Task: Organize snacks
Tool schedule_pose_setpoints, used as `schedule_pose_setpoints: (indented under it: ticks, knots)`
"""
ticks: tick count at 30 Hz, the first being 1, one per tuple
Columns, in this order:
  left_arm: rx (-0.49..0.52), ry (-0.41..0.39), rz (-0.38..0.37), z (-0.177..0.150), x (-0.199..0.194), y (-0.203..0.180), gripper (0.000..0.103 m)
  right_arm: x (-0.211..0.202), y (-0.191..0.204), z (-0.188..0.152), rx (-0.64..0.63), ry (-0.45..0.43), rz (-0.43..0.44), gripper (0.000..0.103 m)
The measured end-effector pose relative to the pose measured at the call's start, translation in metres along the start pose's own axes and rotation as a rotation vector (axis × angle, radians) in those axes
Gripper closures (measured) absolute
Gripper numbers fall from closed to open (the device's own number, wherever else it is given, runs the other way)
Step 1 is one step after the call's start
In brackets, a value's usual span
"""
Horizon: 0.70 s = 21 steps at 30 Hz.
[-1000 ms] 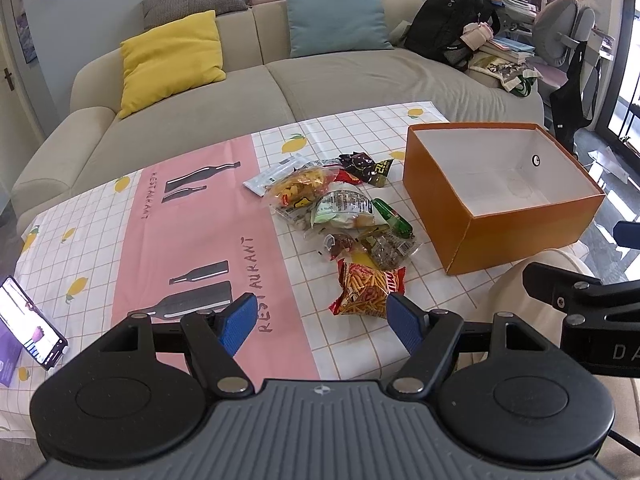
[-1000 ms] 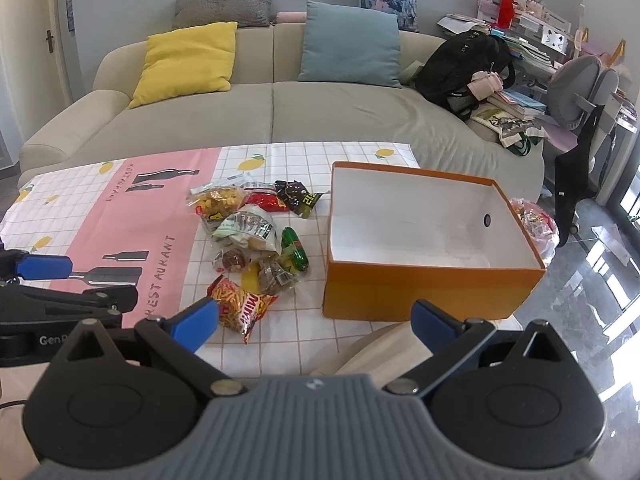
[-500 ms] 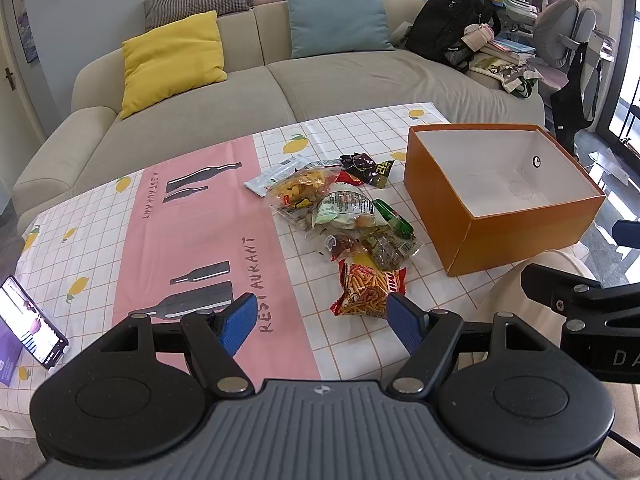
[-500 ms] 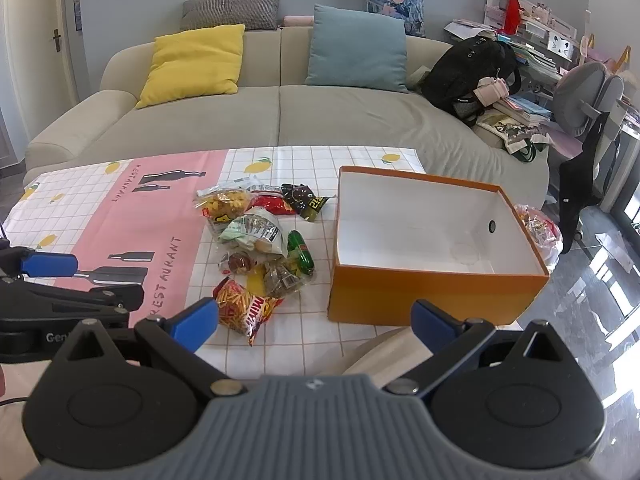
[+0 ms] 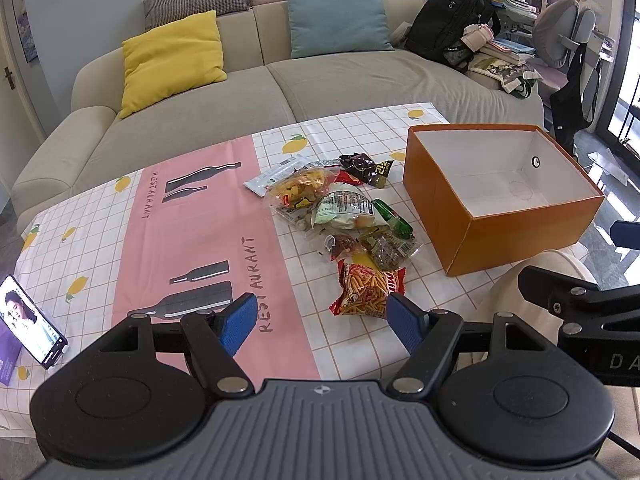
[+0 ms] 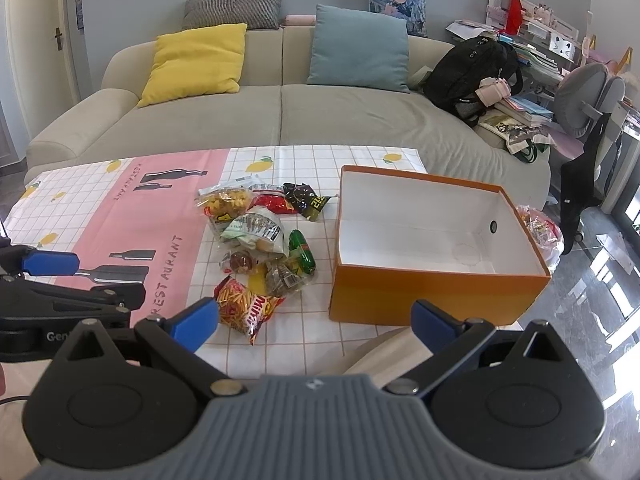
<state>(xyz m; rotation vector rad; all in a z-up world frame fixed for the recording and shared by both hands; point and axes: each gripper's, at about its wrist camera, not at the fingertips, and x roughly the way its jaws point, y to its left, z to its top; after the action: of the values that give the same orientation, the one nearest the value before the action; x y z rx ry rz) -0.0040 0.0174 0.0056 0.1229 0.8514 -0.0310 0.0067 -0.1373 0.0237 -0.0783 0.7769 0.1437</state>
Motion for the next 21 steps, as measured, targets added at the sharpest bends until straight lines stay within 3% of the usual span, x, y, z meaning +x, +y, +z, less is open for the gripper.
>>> schedule_pose_setpoints:
  ticks: [21]
  knots:
    - [-0.005,0.001,-0.005,-0.0004,-0.0024,-0.0016,0.017,0.0035,0.0021,-0.0031,-0.009,0.011,0.003,0.003]
